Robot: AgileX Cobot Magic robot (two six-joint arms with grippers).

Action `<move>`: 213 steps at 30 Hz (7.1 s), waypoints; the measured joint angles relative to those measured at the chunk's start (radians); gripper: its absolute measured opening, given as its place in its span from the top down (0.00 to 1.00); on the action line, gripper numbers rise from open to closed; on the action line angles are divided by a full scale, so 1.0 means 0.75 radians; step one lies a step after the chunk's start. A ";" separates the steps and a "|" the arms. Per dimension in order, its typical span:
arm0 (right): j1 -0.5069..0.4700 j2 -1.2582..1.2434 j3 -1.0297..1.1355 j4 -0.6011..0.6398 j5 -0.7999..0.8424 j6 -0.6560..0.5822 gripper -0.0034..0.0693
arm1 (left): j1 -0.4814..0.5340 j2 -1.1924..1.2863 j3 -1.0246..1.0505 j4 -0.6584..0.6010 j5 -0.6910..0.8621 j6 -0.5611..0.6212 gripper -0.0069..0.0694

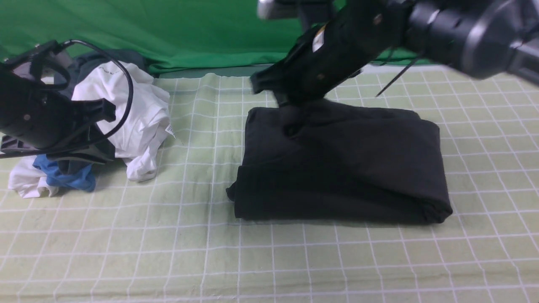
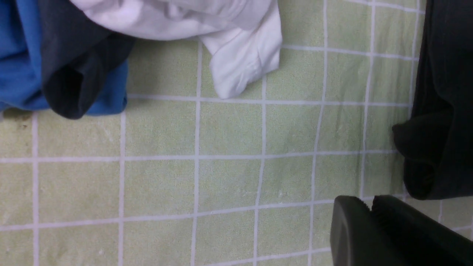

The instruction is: Fold a long-sleeved shirt over a green coffee tablecloth.

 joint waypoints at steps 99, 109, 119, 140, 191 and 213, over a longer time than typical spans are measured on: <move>-0.414 -0.370 0.903 -0.165 0.145 -0.338 0.87 | -0.655 0.366 0.226 -0.392 -0.577 0.269 0.43; -0.414 -0.370 0.903 -0.165 0.141 -0.336 0.87 | -0.655 0.370 0.226 -0.444 -0.558 0.270 0.69; -0.414 -0.370 0.903 -0.182 0.222 -0.316 0.87 | -0.686 0.361 0.264 -0.461 -0.367 0.260 0.88; -0.414 -0.373 0.903 -0.206 0.407 -0.252 0.47 | -0.790 0.181 0.373 -0.220 -0.342 0.014 0.78; -0.414 -2.423 1.778 -0.188 -0.545 -0.353 0.94 | -0.788 -0.118 0.052 0.107 -0.126 -0.156 0.85; -0.560 -2.554 2.083 -0.301 -0.519 -0.353 0.86 | -0.788 -0.118 0.052 0.126 -0.165 -0.149 0.85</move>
